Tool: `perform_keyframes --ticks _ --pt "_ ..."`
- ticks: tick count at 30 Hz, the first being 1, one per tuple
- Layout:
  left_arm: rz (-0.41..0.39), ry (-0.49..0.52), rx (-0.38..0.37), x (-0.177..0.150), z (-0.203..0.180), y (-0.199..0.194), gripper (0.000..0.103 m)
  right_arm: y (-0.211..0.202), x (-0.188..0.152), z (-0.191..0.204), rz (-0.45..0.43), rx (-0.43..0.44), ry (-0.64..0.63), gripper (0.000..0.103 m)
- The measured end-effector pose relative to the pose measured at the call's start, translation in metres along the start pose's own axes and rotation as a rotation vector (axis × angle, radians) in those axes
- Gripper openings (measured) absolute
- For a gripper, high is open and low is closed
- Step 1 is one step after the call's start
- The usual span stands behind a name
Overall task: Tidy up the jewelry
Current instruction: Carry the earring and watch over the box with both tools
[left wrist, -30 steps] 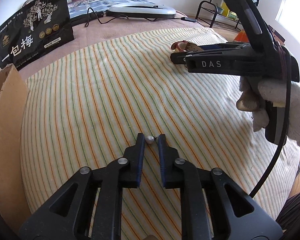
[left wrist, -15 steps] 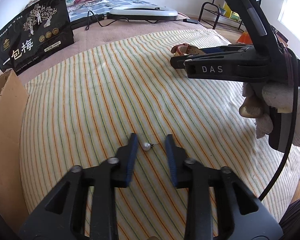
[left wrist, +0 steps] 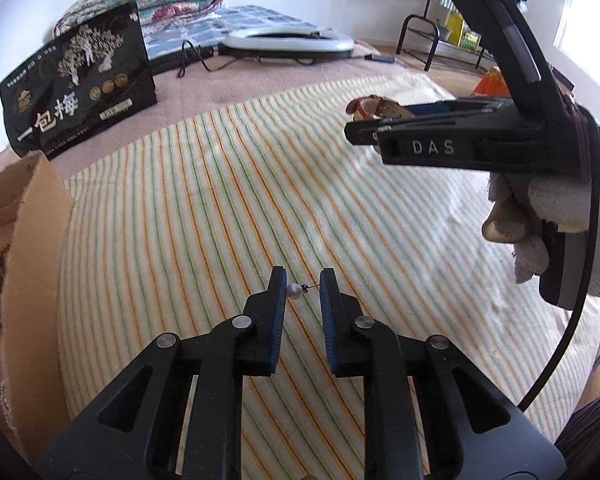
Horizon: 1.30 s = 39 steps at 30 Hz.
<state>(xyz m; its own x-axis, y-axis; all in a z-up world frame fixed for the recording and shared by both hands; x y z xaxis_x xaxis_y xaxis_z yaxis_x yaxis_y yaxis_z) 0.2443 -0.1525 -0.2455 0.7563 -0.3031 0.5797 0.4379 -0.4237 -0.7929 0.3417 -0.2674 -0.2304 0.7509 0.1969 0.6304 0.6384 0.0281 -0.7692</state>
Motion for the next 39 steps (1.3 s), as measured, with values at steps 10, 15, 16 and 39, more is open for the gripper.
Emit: perform_keyframes --ticks 10,15,16,39 --pt "-0.090 -0.006 0.006 0.014 0.001 -0.056 0.016 -0.043 0.008 0.016 -0.040 0.027 -0.006 0.060" --pt "-0.138 -0.028 0.015 0.021 0.011 -0.089 0.016 -0.065 0.016 0.026 -0.069 0.039 0.002 0.060" --pt "-0.146 -0.031 0.018 0.022 0.013 -0.095 0.016 -0.068 0.019 0.028 -0.074 0.041 0.005 0.060" --pt "-0.280 -0.177 0.181 -0.006 0.130 -0.219 0.016 -0.111 0.065 0.151 -0.163 0.154 -0.055 0.060"
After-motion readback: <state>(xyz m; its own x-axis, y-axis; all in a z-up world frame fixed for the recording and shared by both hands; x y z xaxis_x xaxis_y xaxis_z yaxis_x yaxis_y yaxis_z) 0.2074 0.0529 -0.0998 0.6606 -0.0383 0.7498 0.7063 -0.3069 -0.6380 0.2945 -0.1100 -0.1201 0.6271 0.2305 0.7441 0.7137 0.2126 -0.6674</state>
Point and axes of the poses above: each gripper's, at about its wrist camera, not at the fingertips, and y roughly the way its jaws point, z to its left, x to its top, the point moved 8 cm from there along y, roughly the way its jaws point, and after that the axes turned 8 degrees about -x, right-handed, at the moved point
